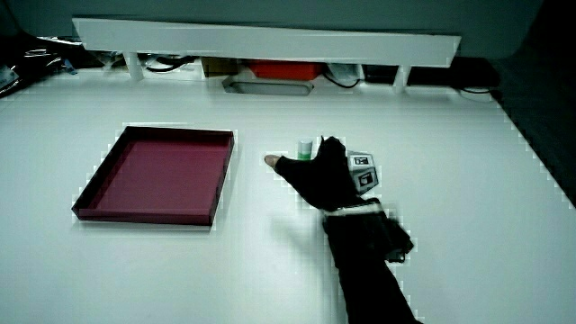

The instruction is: Pick glue stick

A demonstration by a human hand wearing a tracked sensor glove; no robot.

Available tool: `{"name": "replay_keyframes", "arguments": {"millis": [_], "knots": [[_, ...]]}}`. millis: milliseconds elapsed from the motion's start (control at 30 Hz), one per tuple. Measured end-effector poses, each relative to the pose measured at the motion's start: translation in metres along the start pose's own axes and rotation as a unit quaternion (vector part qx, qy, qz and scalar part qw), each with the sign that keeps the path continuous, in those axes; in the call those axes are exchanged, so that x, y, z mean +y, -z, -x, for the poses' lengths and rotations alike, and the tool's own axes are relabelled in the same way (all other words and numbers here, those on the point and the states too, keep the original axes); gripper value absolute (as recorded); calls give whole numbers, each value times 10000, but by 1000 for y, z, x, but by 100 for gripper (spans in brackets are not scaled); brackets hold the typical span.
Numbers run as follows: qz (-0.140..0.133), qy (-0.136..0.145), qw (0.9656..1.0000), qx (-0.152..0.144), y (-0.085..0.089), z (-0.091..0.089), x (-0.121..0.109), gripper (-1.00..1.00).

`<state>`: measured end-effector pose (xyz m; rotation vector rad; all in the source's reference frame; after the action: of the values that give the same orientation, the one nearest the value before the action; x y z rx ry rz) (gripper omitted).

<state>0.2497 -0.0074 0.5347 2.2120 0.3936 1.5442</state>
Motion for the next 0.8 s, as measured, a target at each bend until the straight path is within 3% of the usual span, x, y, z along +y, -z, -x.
{"name": "replay_keyframes", "arguments": {"millis": [67,100,133,233,333,367,400,433,467,500,533,567,600,667,700,733,767,800], "knots": [[1,0,10000,-2,1,-2,3,0],[422,122,9989,181,1,-9,7,0],[44,33,10000,-37,2,-4,4,0],[-116,113,9998,144,1,-11,6,3],[-80,70,9998,147,2,-5,3,11],[-273,-45,9996,48,2,-6,2,14],[51,35,9996,291,1,-13,5,16],[-396,-113,9991,119,1,-7,1,19],[-101,28,9990,425,1,-11,3,22],[-171,-9,9986,494,1,-12,3,24],[-589,-213,9976,285,1,-10,1,27],[-290,-44,9980,559,1,-15,4,30],[-732,-136,9963,424,0,-13,2,32],[-810,-192,9952,509,1,-14,3,38],[-495,-157,9962,697,1,-14,3,41],[-585,-189,9954,734,1,-15,3,43],[-1024,-291,9927,574,1,-15,1,46],[-1007,-332,9922,656,1,-12,-1,49]]}}
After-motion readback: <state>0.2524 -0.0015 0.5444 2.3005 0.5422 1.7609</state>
